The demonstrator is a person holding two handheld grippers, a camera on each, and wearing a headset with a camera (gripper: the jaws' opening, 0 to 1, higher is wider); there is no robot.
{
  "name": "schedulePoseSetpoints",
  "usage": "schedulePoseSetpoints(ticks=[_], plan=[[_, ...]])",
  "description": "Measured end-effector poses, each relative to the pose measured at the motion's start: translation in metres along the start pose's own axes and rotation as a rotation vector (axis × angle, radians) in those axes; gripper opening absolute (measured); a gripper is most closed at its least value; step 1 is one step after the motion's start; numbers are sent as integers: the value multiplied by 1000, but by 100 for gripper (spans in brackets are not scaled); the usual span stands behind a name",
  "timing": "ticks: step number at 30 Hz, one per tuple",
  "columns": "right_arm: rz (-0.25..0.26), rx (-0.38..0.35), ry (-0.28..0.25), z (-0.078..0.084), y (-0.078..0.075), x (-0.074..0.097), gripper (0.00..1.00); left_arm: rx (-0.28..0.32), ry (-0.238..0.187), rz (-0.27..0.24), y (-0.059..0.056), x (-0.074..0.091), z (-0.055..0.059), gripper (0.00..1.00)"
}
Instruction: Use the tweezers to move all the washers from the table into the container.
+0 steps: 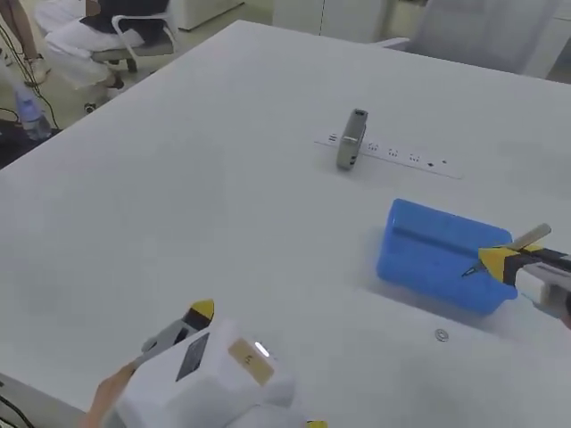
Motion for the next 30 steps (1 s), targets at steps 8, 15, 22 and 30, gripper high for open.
schedulePoseSetpoints(ticks=[8, 15, 22, 30], plan=[[-16, -7, 45, 25, 5, -2, 3, 1, 4, -1, 0, 0, 1, 94], [-7, -12, 94, 47, 9, -3, 3, -1, 8, -2, 0, 0, 1, 94], [-12, -12, 126, 65, 7, -9, 3, 0, 9, -3, 0, 0, 1, 94], [-4, -5, 147, 72, 3, -11, 4, -3, 11, -2, 0, -1, 1, 94]])
Point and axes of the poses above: the centre of the closed fingertips' face, and the gripper's own axes: x roughly backward along the fingers, y roughly to its left, z roughly out of its underside, the point moved 2 cm from there along x, roughly backward along the fingers, and after that the axes turned 11 degrees about -y, right-handed, at the moved point
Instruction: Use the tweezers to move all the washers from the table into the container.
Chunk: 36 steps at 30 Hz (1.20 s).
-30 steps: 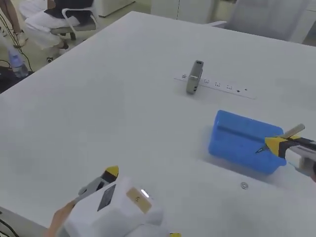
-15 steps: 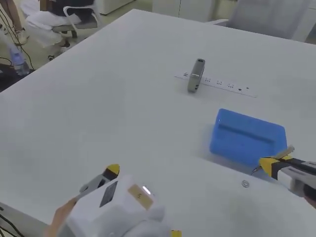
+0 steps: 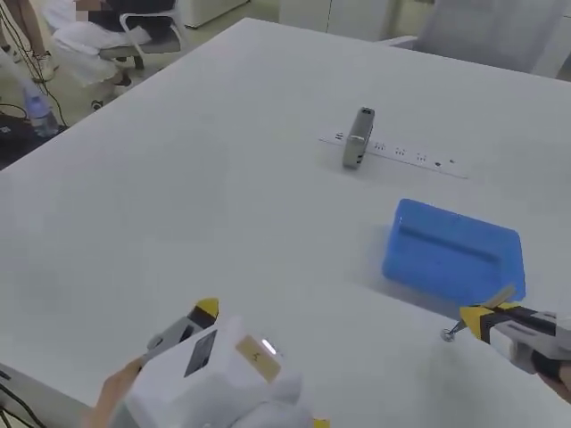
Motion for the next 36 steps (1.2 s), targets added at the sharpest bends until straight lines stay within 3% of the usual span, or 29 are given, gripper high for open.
schedulePoseSetpoints(ticks=[9, 14, 29, 36], plan=[[-4, 24, -12, 2, 1, -1, 3, -4, 0, 3, 0, 0, 0, 94], [-7, 44, 9, 0, 1, 3, 2, 2, -2, 1, 0, 0, 0, 94], [-30, 48, -54, -40, 10, 23, 2, -6, 7, 2, 0, 0, 2, 94], [-15, 22, -76, -54, -1, 25, 2, -5, 6, 1, 0, 0, 2, 94]])
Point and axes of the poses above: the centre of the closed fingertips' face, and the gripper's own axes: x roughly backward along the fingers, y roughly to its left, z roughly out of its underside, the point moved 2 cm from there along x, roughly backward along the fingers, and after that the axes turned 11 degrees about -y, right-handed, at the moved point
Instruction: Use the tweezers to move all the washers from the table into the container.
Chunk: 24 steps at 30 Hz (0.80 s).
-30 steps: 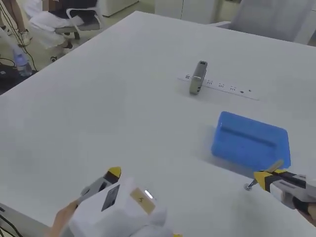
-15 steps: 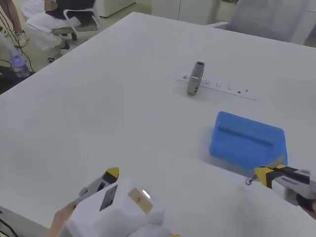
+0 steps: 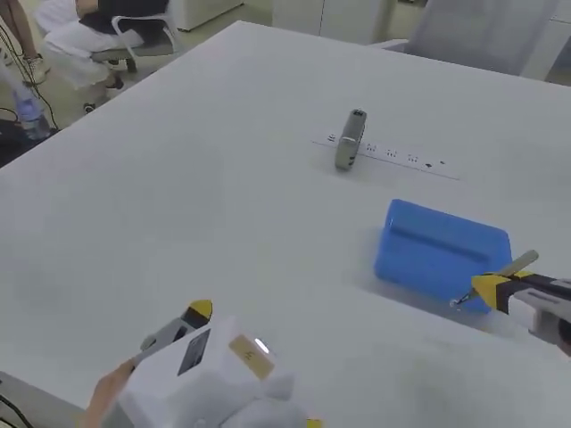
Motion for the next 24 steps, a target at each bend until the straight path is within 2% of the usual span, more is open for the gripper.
schedulePoseSetpoints(ticks=[7, 11, 17, 24], plan=[[40, 14, -42, -20, -18, -3, 2, 1, 0, 1, 0, 0, 0, 94], [66, 30, -49, -22, -27, -7, 2, 1, 2, 3, 0, 0, 0, 94], [100, 49, -33, -16, -38, -17, 2, 1, 9, 3, 0, 0, 1, 93], [121, 52, 19, 3, -53, -35, 2, -1, 14, 4, 0, 0, 2, 93]])
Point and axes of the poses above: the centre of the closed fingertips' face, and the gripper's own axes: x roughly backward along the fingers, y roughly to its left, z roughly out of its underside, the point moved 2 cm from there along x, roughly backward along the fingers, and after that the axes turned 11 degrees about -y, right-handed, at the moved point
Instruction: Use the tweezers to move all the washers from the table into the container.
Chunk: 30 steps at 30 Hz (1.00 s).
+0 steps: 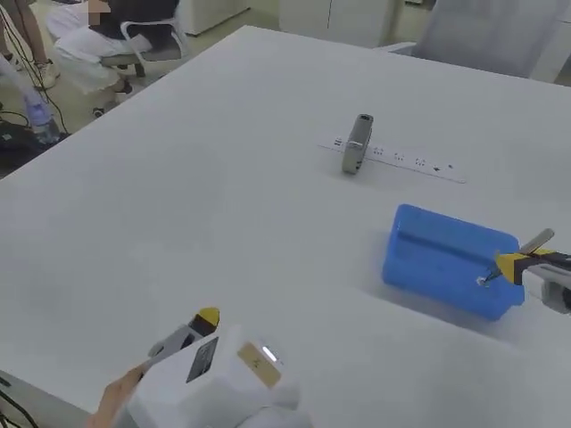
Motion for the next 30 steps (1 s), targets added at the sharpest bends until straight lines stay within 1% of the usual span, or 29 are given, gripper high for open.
schedulePoseSetpoints(ticks=[3, 5, 8, 10, 16, 17, 18, 20, 23, 24, 25, 26, 28, 30], plan=[[4, 0, 14, 4, -1, -3, 2, 1, 2, 0, 0, 0, 0, 93], [7, -7, 31, 11, -5, -7, 2, -3, 3, -2, 0, 0, 1, 93], [6, -35, 52, 21, -6, -13, 2, -1, 3, -3, 1, 0, 1, 92], [4, -36, 60, 25, -7, -16, 2, 0, 6, -4, 1, 0, 1, 92], [-8, -22, 86, 31, -2, -20, 3, -1, 4, -5, 1, 1, 0, 92], [-11, -23, 91, 33, -2, -18, 3, -3, 0, -2, 0, 1, 0, 91], [-8, -20, 82, 32, -3, -18, 3, -3, 0, 1, 0, 1, 0, 91], [-12, -27, 83, 31, -4, -18, 3, 3, 0, 4, -1, 1, -1, 91], [-19, -19, 86, 30, -5, -19, 3, 28, -10, 12, 0, 1, -4, 90], [-20, -21, 87, 30, -4, -19, 4, 35, -14, 20, -1, 1, -5, 90], [-21, -28, 88, 30, -3, -18, 4, 57, -13, 45, -5, 0, -5, 89], [-19, -31, 88, 30, -4, -17, 4, 64, -9, 50, -6, 0, -6, 87], [-8, -40, 86, 30, -4, -15, 4, 52, -28, 56, -7, 2, -11, 84], [2, -18, 63, 23, -6, -12, 3, 57, -50, 67, -7, 6, -20, 81]])
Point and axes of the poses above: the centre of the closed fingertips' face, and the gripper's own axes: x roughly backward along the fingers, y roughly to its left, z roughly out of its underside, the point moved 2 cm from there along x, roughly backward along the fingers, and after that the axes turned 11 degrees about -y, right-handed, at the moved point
